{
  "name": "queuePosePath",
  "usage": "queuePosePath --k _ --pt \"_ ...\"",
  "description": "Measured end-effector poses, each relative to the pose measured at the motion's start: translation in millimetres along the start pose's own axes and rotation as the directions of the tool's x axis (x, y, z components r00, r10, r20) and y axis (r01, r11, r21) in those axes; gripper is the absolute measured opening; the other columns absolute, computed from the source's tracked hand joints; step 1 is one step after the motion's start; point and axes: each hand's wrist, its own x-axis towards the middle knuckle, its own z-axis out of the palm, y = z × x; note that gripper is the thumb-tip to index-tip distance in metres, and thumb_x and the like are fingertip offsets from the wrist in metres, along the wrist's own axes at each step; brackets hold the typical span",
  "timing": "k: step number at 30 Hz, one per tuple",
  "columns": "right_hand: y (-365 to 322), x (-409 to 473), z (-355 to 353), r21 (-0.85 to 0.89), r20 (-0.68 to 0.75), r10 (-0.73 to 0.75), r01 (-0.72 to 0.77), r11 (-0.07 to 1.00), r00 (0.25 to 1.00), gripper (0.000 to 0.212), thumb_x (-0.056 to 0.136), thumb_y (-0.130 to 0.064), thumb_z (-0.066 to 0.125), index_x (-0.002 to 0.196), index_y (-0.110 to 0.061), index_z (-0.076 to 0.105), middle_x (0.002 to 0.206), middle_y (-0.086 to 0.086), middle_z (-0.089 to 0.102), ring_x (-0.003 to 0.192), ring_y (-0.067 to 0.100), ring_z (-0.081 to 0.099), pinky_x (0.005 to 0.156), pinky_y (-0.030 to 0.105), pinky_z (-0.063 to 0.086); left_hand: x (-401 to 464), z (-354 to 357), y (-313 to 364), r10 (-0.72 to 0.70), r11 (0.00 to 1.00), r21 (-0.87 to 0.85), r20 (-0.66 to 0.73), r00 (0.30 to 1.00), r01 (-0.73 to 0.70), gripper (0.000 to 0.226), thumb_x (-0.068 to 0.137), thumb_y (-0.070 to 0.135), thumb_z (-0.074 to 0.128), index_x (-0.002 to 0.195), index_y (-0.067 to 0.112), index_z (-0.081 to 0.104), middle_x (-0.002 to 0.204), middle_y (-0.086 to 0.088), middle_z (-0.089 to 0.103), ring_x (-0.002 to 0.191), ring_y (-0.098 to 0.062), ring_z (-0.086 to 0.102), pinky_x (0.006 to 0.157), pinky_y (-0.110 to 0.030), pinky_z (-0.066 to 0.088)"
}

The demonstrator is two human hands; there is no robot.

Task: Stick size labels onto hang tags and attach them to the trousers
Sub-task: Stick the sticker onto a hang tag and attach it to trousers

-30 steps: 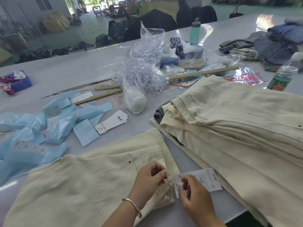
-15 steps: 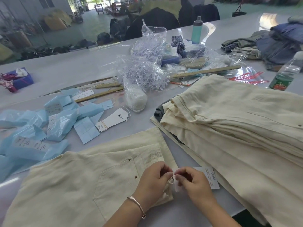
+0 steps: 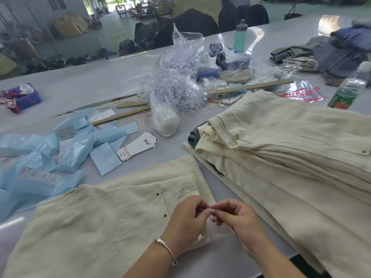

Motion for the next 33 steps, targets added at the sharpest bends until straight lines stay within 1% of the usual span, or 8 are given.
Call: queuePosePath --k 3,7,16,21,26,28,30,33 --pt "-3.0 -0.7 1.8 -0.015 -0.002 -0.013 0.013 1.0 1.0 0.009 0.082 0.013 0.063 0.083 0.006 0.069 0.071 0.022 0.066 0.062 0.021 0.061 0.059 0.025 0.049 -0.7 0.5 -1.2 0.006 1.0 -0.029 -0.014 1.0 -0.006 0.026 0.087 0.017 0.068 0.074 0.036 0.055 0.074 0.009 0.061 0.068 0.001 0.052 0.064 -0.014 0.041" --pt "-5.4 -1.6 1.7 -0.054 0.0 -0.023 0.023 0.998 1.0 0.007 0.082 0.012 0.063 0.085 0.008 0.068 0.07 0.02 0.066 0.062 0.02 0.062 0.061 0.026 0.05 -2.2 1.1 -0.9 0.023 0.999 -0.038 -0.021 1.0 -0.024 0.018 0.087 0.018 0.069 0.077 0.029 0.06 0.072 0.009 0.059 0.067 0.001 0.052 0.063 -0.013 0.039" --pt "-6.9 -2.1 0.5 -0.207 0.047 -0.107 0.115 0.972 0.993 0.012 0.081 0.011 0.067 0.079 0.001 0.072 0.069 0.014 0.07 0.063 0.02 0.066 0.065 0.024 0.055 -2.7 0.4 -2.0 0.017 0.999 0.047 0.012 1.0 -0.018 0.007 0.088 0.023 0.067 0.082 0.022 0.064 0.068 0.013 0.054 0.063 0.002 0.048 0.061 -0.012 0.036" --pt "-7.3 -3.7 -0.2 -0.195 0.061 -0.115 0.124 0.973 0.992 0.017 0.079 0.014 0.066 0.076 -0.002 0.072 0.068 0.012 0.07 0.062 0.018 0.066 0.065 0.023 0.054 -2.8 2.2 -3.1 -0.034 0.999 -0.032 0.056 0.998 0.036 0.01 0.088 0.02 0.067 0.079 0.024 0.063 0.065 0.011 0.056 0.061 0.002 0.049 0.06 -0.013 0.036" --pt "-6.1 -2.2 -1.9 -0.323 0.069 -0.18 0.192 0.927 0.981 0.02 0.08 0.015 0.066 0.075 -0.004 0.071 0.066 0.013 0.069 0.061 0.022 0.065 0.063 0.031 0.055 -1.8 4.7 -5.1 -0.043 0.997 -0.068 0.045 0.998 0.046 0.013 0.087 0.019 0.069 0.077 0.025 0.063 0.069 0.009 0.06 0.063 -0.001 0.049 0.064 -0.017 0.04" --pt "-6.1 -1.4 -1.0 -0.34 0.077 -0.201 0.215 0.915 0.977 0.021 0.079 0.016 0.066 0.079 -0.005 0.068 0.066 0.012 0.067 0.058 0.022 0.063 0.061 0.032 0.054 0.2 3.8 -6.8 -0.036 0.994 -0.097 0.049 0.998 0.041 0.018 0.085 0.016 0.071 0.074 0.028 0.064 0.068 0.01 0.062 0.064 0.0 0.052 0.065 -0.019 0.043" --pt "-7.8 -0.5 -1.0 -0.311 0.088 -0.203 0.22 0.925 0.975 0.023 0.077 0.018 0.066 0.087 -0.002 0.062 0.066 0.013 0.065 0.057 0.024 0.06 0.058 0.032 0.053 2.3 0.7 -8.6 -0.026 0.984 -0.174 0.084 0.996 0.04 0.024 0.084 0.012 0.072 0.071 0.03 0.063 0.064 0.017 0.062 0.062 0.002 0.054 0.063 -0.015 0.041" --pt "-11.0 0.5 -1.6 -0.256 0.112 -0.182 0.206 0.945 0.977 0.029 0.076 0.019 0.067 0.096 -0.002 0.059 0.069 0.023 0.063 0.056 0.028 0.058 0.058 0.035 0.052 5.0 -3.9 -12.7 -0.021 0.943 -0.325 0.153 0.988 0.071 0.021 0.084 0.009 0.073 0.072 0.025 0.066 0.063 0.016 0.061 0.062 -0.001 0.052 0.064 -0.018 0.04"
